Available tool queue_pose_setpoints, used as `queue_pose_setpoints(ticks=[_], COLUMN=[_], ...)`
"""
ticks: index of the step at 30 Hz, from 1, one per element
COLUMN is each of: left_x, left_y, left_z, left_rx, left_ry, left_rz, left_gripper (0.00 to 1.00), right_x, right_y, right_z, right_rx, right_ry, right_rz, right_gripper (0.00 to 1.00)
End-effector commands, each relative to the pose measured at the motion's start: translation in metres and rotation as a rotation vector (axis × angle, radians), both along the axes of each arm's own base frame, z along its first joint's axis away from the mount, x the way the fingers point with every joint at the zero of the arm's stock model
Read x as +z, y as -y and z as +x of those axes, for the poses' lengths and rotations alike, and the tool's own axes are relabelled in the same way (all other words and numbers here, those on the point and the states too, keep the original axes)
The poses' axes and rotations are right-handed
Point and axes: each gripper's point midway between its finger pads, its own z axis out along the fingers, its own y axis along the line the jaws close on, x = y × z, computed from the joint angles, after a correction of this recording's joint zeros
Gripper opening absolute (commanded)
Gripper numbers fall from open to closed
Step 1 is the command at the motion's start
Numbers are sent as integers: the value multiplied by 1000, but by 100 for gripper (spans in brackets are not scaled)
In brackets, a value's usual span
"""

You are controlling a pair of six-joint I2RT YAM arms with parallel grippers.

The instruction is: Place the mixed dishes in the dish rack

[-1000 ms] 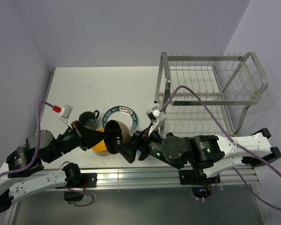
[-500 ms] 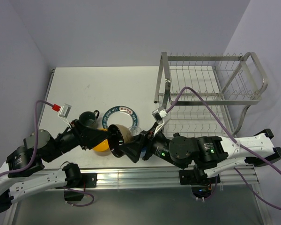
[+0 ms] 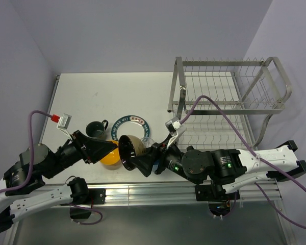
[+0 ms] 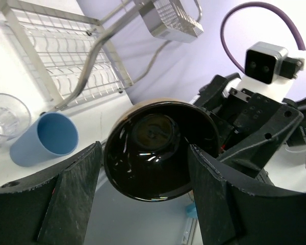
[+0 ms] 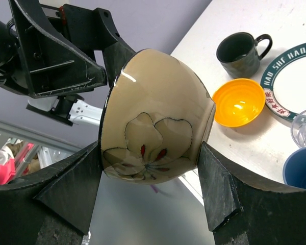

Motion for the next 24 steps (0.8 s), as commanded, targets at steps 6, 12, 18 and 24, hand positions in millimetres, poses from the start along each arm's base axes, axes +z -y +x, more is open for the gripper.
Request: queue_pose_setpoints(ticks=[6,12,18,24], left_x=[3,-2,-11,-20], left_y=[-24,-6,12,23], left_z=[13,14,18,20], left_rx=[126,83,59,38], left_ry=[-7,1,9,5], left_rz=[9,53,89,104], left_gripper=[72,71,70,70], right_x=[75,124,160,174], right_y=[36,71,111,173], right_z=[30,53,77,105], right_rx=[-146,-259,-420,-705], right_ry=[113,255,390,504], right_rz=[88,55,1,-185], right_gripper=[0,0,0,0])
